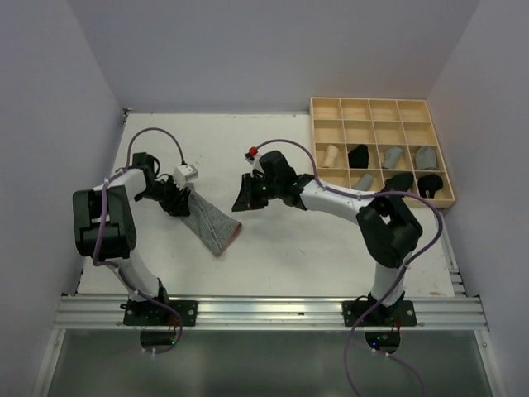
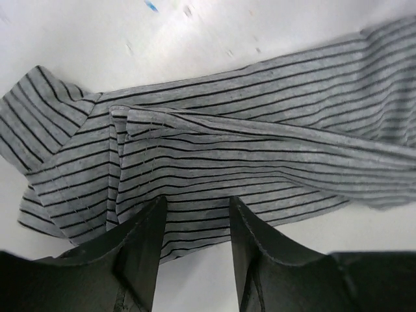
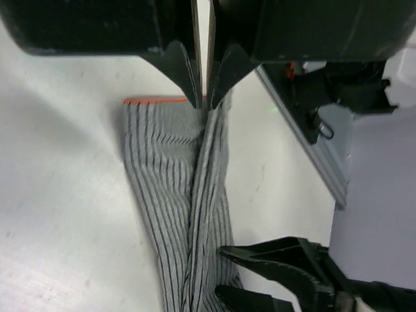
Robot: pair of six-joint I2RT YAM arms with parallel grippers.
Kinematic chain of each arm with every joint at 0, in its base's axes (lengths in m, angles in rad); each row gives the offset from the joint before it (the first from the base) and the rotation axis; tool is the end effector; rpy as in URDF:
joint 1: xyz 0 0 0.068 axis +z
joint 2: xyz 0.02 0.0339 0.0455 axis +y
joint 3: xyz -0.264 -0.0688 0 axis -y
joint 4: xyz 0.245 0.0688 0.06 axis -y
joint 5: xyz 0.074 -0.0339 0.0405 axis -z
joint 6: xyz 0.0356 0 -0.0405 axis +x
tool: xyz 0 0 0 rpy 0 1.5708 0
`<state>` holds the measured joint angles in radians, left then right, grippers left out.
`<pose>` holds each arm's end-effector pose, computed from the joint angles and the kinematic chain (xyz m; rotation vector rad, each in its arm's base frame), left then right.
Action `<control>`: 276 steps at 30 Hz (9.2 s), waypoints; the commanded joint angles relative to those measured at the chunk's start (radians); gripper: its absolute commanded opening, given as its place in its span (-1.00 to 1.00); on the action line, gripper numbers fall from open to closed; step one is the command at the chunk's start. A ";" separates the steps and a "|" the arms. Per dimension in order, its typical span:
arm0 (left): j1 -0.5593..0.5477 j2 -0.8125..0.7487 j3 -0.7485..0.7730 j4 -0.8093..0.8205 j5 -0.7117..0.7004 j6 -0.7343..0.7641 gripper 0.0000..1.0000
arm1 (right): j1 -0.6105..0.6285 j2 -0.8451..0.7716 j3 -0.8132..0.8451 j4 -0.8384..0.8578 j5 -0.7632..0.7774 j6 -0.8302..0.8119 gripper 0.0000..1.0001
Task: Roll the underwear
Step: Fold the underwear
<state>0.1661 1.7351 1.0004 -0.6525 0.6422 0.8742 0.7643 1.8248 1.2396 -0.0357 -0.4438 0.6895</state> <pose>0.3033 0.0292 0.1534 0.9751 2.4086 -0.6308 0.2854 0.2948 0.2220 -0.3712 2.4086 1.2353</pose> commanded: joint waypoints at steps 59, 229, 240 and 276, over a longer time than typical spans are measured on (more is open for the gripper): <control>0.139 -0.342 -0.008 -0.180 -0.096 0.045 0.65 | 0.101 0.502 0.103 0.465 0.220 0.258 -1.00; -0.350 0.047 -0.086 -0.194 -0.095 -0.213 -1.00 | 0.182 0.176 -0.336 0.821 0.144 0.467 -0.84; -0.335 0.026 -0.151 -0.177 -0.144 -0.153 -0.64 | 0.018 -0.038 -0.329 0.418 0.243 0.274 -0.56; -0.304 0.038 -0.134 -0.205 -0.153 -0.081 -0.50 | -0.057 0.094 -0.088 0.102 0.313 0.125 -0.13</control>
<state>-0.1509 1.7302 0.8948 -0.9401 0.6922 0.7048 0.7071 1.9751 1.1633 0.0742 -0.1951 0.8459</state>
